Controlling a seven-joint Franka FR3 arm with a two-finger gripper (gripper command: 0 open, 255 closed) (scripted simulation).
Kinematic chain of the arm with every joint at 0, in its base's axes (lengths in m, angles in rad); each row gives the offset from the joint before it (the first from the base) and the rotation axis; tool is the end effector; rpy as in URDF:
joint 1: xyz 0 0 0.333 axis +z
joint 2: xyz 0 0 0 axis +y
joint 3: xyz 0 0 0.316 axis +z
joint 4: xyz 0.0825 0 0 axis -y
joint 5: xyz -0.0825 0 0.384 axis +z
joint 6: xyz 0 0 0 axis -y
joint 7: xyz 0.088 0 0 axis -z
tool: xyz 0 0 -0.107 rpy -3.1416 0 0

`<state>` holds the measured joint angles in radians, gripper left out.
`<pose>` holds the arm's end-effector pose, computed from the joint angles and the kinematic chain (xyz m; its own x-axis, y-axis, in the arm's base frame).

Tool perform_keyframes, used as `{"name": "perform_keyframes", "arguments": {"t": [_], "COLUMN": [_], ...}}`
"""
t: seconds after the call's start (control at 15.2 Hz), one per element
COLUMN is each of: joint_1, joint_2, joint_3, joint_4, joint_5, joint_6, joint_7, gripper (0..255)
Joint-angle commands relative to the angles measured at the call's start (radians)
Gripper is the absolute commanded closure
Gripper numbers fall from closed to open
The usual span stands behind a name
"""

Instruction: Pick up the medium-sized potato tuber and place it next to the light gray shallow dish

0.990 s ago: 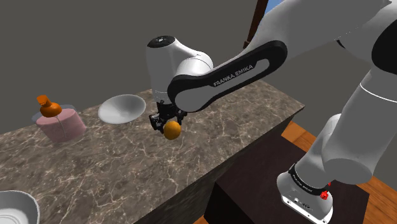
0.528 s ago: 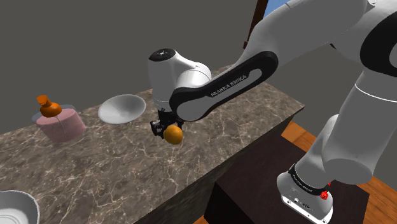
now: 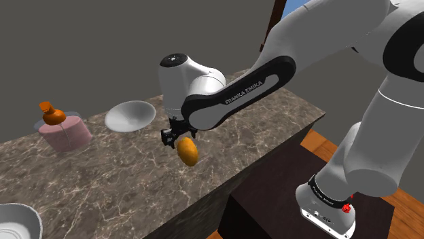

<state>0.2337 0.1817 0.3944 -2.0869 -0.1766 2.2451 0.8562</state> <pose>0.4675 0.3282 0.3441 0.9916 -0.1212 0.0446 -0.1234 -0.9910 0.0515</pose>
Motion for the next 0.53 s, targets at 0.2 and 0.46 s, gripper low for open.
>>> {"name": "perform_keyframes", "arguments": {"t": [0.2,0.46], "joint_1": [0.000,-0.003], "joint_2": [0.002,-0.064], "joint_3": [0.000,0.011], "joint_4": [0.000,0.055], "joint_5": [-0.001,0.042], "joint_6": [0.000,-0.114], "joint_7": [0.001,-0.027], "gripper": [0,0]}}
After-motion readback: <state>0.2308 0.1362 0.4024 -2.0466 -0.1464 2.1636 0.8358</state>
